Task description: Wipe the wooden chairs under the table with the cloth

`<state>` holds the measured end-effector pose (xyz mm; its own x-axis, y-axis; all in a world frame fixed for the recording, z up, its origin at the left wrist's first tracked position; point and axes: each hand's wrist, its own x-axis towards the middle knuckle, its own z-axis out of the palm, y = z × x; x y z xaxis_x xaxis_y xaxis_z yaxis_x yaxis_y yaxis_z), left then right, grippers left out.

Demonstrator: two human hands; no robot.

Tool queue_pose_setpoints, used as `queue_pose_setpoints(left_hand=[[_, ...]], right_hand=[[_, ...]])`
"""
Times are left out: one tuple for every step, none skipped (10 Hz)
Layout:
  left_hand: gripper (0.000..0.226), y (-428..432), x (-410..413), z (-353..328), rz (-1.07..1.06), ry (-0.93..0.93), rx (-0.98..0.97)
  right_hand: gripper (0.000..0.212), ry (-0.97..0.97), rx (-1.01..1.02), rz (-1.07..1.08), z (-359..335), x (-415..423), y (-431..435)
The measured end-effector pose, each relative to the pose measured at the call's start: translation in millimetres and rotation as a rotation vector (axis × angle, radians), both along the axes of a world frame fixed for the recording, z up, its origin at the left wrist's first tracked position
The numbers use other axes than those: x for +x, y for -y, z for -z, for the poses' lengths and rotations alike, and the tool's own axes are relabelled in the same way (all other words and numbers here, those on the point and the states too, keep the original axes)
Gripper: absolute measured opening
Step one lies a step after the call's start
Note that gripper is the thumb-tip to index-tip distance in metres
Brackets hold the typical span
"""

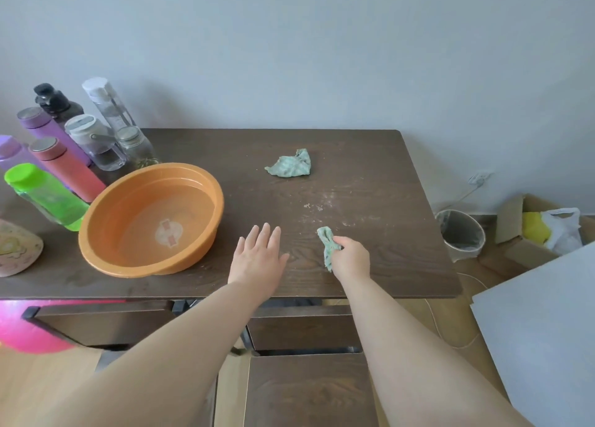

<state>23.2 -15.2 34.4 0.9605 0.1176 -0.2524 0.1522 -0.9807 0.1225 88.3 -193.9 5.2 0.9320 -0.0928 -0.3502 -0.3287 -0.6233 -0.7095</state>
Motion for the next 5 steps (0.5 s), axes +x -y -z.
queue_pose_setpoints(left_hand=[[0.062,0,1,10,-0.004,-0.038,0.007],[0.062,1,0,13,-0.001,-0.051,0.02],[0.062,4,-2,7,-0.003,-0.032,0.024],[0.062,8,-4,-6,-0.012,0.002,0.045],[0.063,9,-8,-21,0.031,0.051,0.151]], right_hand=[[0.047,-0.068,-0.016,-0.109,14,7,4],[0.055,-0.15,-0.059,-0.197,18,13,6],[0.057,-0.216,-0.082,-0.277,7,18,6],[0.056,-0.149,-0.102,-0.274,-7,16,8],[0.056,0.068,-0.281,-0.294,-23,5,16]])
